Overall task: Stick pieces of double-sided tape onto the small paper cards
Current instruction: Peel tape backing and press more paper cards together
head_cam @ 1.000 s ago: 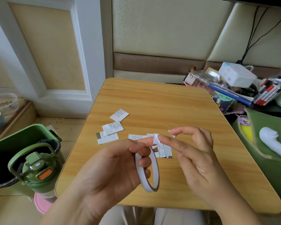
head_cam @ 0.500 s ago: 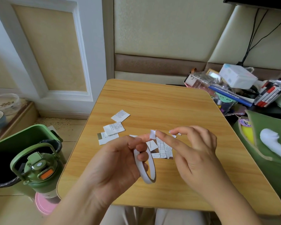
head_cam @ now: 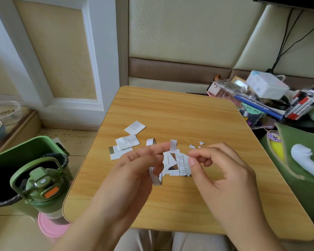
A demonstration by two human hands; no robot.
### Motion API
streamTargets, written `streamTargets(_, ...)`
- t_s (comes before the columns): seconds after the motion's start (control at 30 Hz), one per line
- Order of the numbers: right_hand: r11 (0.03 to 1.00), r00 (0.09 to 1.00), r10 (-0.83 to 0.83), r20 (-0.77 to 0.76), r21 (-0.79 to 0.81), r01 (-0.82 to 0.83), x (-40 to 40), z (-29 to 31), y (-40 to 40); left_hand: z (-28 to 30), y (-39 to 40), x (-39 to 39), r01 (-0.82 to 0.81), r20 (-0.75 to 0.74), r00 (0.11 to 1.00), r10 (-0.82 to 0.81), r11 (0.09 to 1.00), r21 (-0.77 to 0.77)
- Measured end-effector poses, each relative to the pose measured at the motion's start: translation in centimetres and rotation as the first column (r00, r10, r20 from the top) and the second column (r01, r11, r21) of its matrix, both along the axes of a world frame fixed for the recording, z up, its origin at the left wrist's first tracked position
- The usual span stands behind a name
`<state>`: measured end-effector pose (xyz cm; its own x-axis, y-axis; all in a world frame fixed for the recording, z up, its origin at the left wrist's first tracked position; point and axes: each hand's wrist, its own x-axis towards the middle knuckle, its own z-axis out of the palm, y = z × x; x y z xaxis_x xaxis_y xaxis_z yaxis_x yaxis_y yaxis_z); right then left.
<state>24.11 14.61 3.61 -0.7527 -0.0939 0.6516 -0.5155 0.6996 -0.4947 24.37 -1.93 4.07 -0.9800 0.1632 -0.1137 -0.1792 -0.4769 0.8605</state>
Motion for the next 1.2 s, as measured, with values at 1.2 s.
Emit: streamTargets(1.2,0.947,0.981,0.072,0.180,-0.320,-0.011,1.0,2.5,-2.3,1.7,0.2,1.6,0.091,-0.121,0.988,-0.100,0.993,-0.078)
